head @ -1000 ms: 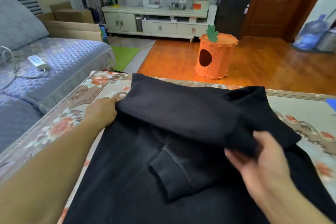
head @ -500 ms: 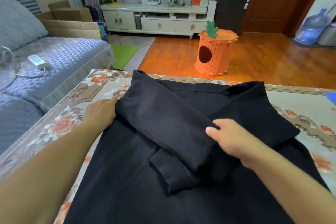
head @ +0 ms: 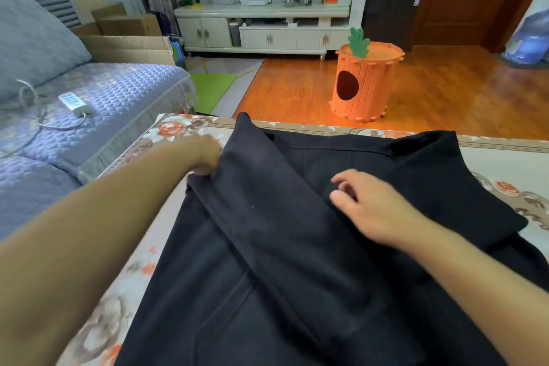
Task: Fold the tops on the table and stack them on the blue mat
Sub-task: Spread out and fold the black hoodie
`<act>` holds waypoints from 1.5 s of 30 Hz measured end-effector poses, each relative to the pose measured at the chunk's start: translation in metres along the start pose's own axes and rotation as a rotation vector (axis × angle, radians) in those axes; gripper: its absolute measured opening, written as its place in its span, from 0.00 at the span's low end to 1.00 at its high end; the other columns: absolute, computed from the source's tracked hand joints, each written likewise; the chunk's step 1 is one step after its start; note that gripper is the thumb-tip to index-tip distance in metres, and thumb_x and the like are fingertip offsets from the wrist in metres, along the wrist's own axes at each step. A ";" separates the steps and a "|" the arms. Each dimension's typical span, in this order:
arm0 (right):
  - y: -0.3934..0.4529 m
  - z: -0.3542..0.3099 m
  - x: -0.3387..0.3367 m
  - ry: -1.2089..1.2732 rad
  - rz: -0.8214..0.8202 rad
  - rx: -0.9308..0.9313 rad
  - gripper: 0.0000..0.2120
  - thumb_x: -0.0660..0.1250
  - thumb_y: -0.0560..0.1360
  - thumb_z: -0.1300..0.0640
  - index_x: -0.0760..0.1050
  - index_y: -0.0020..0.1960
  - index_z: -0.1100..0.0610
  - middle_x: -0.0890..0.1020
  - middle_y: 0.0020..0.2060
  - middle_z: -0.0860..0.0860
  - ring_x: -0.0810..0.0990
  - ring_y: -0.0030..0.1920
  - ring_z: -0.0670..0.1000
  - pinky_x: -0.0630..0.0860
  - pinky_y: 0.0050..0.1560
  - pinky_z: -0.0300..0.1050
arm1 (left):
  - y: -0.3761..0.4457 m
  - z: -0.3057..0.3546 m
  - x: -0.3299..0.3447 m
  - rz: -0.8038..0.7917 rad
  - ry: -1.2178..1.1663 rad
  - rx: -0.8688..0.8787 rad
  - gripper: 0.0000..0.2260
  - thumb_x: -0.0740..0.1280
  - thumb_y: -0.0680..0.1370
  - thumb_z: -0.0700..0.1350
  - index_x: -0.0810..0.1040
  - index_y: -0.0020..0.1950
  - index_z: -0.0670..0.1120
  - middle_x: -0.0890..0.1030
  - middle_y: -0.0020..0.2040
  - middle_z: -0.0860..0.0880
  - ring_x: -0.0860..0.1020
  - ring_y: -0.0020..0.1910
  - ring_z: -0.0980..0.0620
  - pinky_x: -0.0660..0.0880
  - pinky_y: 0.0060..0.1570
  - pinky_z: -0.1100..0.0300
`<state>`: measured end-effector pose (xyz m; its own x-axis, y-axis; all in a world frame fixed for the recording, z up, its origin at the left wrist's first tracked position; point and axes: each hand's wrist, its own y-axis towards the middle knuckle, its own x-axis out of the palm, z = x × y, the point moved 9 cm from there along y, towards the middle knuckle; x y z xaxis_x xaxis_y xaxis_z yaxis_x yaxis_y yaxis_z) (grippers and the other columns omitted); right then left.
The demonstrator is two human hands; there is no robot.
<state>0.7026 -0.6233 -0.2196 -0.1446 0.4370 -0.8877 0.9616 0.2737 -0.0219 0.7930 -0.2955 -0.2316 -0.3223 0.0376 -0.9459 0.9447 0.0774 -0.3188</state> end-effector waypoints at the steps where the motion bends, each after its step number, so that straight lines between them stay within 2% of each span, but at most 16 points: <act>1: 0.004 -0.005 0.021 -0.051 -0.024 -0.077 0.21 0.56 0.79 0.39 0.72 0.69 0.44 0.77 0.62 0.44 0.74 0.63 0.51 0.70 0.64 0.49 | 0.010 0.015 -0.018 0.136 -0.086 0.063 0.17 0.59 0.83 0.46 0.72 0.71 0.44 0.74 0.69 0.43 0.72 0.66 0.42 0.67 0.66 0.52; 4: -0.001 0.002 0.052 -0.222 0.051 -0.173 0.27 0.43 0.80 0.38 0.71 0.71 0.41 0.71 0.68 0.39 0.66 0.68 0.47 0.63 0.65 0.46 | 0.040 0.057 -0.025 0.220 -0.153 0.200 0.27 0.47 0.83 0.57 0.70 0.67 0.37 0.70 0.67 0.37 0.68 0.67 0.38 0.64 0.67 0.45; 6: -0.004 0.005 0.049 -0.202 0.124 -0.187 0.26 0.44 0.81 0.39 0.72 0.71 0.41 0.71 0.68 0.37 0.65 0.67 0.44 0.62 0.64 0.44 | 0.067 0.061 -0.004 0.226 -0.173 0.162 0.37 0.40 0.79 0.66 0.63 0.76 0.41 0.61 0.78 0.42 0.58 0.77 0.42 0.58 0.75 0.43; 8: -0.003 0.005 0.047 -0.171 0.152 -0.197 0.25 0.46 0.81 0.38 0.72 0.71 0.41 0.71 0.68 0.36 0.65 0.67 0.42 0.61 0.65 0.43 | 0.086 0.052 0.018 0.229 -0.242 0.054 0.34 0.43 0.81 0.66 0.52 0.82 0.49 0.49 0.83 0.53 0.49 0.82 0.48 0.53 0.77 0.41; 12: 0.002 0.011 0.046 0.012 0.092 -0.171 0.28 0.50 0.75 0.32 0.72 0.70 0.40 0.69 0.67 0.31 0.60 0.68 0.35 0.59 0.69 0.41 | 0.106 0.035 0.032 0.224 -0.205 -0.057 0.33 0.43 0.80 0.68 0.45 0.83 0.55 0.45 0.83 0.57 0.50 0.82 0.46 0.51 0.77 0.37; 14: 0.004 0.016 0.046 0.104 0.058 -0.148 0.23 0.55 0.73 0.31 0.75 0.62 0.38 0.70 0.65 0.30 0.60 0.67 0.33 0.58 0.67 0.39 | 0.106 0.030 0.029 0.279 -0.235 -0.081 0.33 0.43 0.81 0.66 0.46 0.83 0.55 0.47 0.84 0.56 0.52 0.81 0.45 0.52 0.77 0.37; 17: 0.008 0.018 0.045 0.156 0.041 -0.123 0.03 0.63 0.76 0.40 0.72 0.47 0.38 0.73 0.62 0.32 0.63 0.64 0.35 0.57 0.63 0.41 | 0.092 0.031 0.029 0.301 -0.236 -0.164 0.29 0.43 0.82 0.61 0.50 0.83 0.55 0.53 0.83 0.49 0.54 0.80 0.42 0.53 0.77 0.39; 19: 0.010 0.017 0.044 0.189 0.014 -0.108 0.02 0.65 0.78 0.44 0.72 0.46 0.39 0.74 0.63 0.33 0.64 0.65 0.38 0.57 0.63 0.42 | 0.077 0.032 0.033 0.240 -0.229 -0.221 0.27 0.44 0.83 0.59 0.49 0.83 0.57 0.50 0.84 0.48 0.51 0.81 0.40 0.50 0.77 0.38; 22: 0.011 0.016 0.042 0.198 0.003 -0.099 0.05 0.64 0.78 0.45 0.77 0.52 0.41 0.74 0.64 0.34 0.65 0.66 0.41 0.58 0.65 0.44 | 0.051 0.051 0.018 0.294 -0.096 -0.097 0.28 0.52 0.84 0.50 0.46 0.83 0.58 0.44 0.84 0.48 0.48 0.81 0.40 0.52 0.77 0.39; 25: 0.008 0.009 0.044 0.119 0.007 -0.122 0.13 0.60 0.79 0.43 0.77 0.61 0.41 0.73 0.65 0.34 0.65 0.66 0.42 0.59 0.66 0.45 | 0.028 0.078 -0.001 0.464 -0.053 0.156 0.34 0.59 0.79 0.39 0.53 0.83 0.56 0.51 0.83 0.47 0.55 0.80 0.41 0.60 0.75 0.44; 27: 0.010 0.006 0.044 0.070 -0.033 -0.107 0.15 0.59 0.79 0.40 0.76 0.62 0.41 0.72 0.64 0.35 0.66 0.65 0.43 0.62 0.66 0.48 | 0.032 0.082 -0.001 0.432 0.019 0.217 0.31 0.58 0.80 0.41 0.57 0.82 0.56 0.56 0.82 0.47 0.57 0.79 0.42 0.61 0.75 0.46; 32: 0.061 -0.001 0.011 -0.014 0.053 -0.075 0.15 0.55 0.82 0.45 0.78 0.59 0.47 0.78 0.54 0.47 0.74 0.59 0.53 0.73 0.60 0.53 | 0.066 0.056 0.007 0.266 0.143 0.132 0.28 0.58 0.80 0.43 0.60 0.79 0.57 0.51 0.83 0.50 0.52 0.80 0.42 0.62 0.74 0.40; 35: 0.112 0.009 0.010 -0.213 0.029 -0.101 0.20 0.52 0.84 0.47 0.68 0.74 0.46 0.70 0.72 0.47 0.65 0.72 0.55 0.65 0.71 0.55 | 0.082 0.056 -0.004 0.303 0.334 0.170 0.24 0.60 0.80 0.46 0.65 0.77 0.54 0.48 0.84 0.49 0.46 0.81 0.41 0.54 0.77 0.43; 37: 0.134 0.028 0.025 -0.322 -0.066 -0.065 0.25 0.48 0.84 0.42 0.57 0.80 0.45 0.60 0.79 0.47 0.56 0.78 0.55 0.55 0.77 0.55 | 0.093 0.053 -0.011 0.304 0.437 0.169 0.23 0.60 0.79 0.51 0.69 0.75 0.53 0.54 0.83 0.48 0.50 0.81 0.42 0.55 0.76 0.44; 40: 0.139 0.048 0.041 -0.372 -0.084 -0.015 0.28 0.41 0.83 0.39 0.47 0.81 0.43 0.51 0.81 0.47 0.48 0.81 0.53 0.47 0.79 0.55 | 0.106 0.031 -0.020 0.240 0.448 0.039 0.22 0.58 0.76 0.52 0.73 0.70 0.52 0.69 0.73 0.49 0.64 0.73 0.44 0.63 0.71 0.45; 45: 0.136 0.050 0.040 -0.402 -0.030 -0.022 0.28 0.39 0.82 0.38 0.45 0.81 0.42 0.50 0.82 0.47 0.47 0.81 0.53 0.46 0.80 0.54 | 0.126 0.031 -0.040 0.252 0.377 -0.095 0.21 0.57 0.78 0.48 0.76 0.70 0.49 0.67 0.71 0.43 0.64 0.70 0.39 0.64 0.69 0.44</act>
<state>0.8393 -0.6114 -0.2806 -0.0654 0.0594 -0.9961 0.9524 0.3017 -0.0445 0.9264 -0.3184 -0.2356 -0.0998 0.4251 -0.8996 0.9922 0.1101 -0.0581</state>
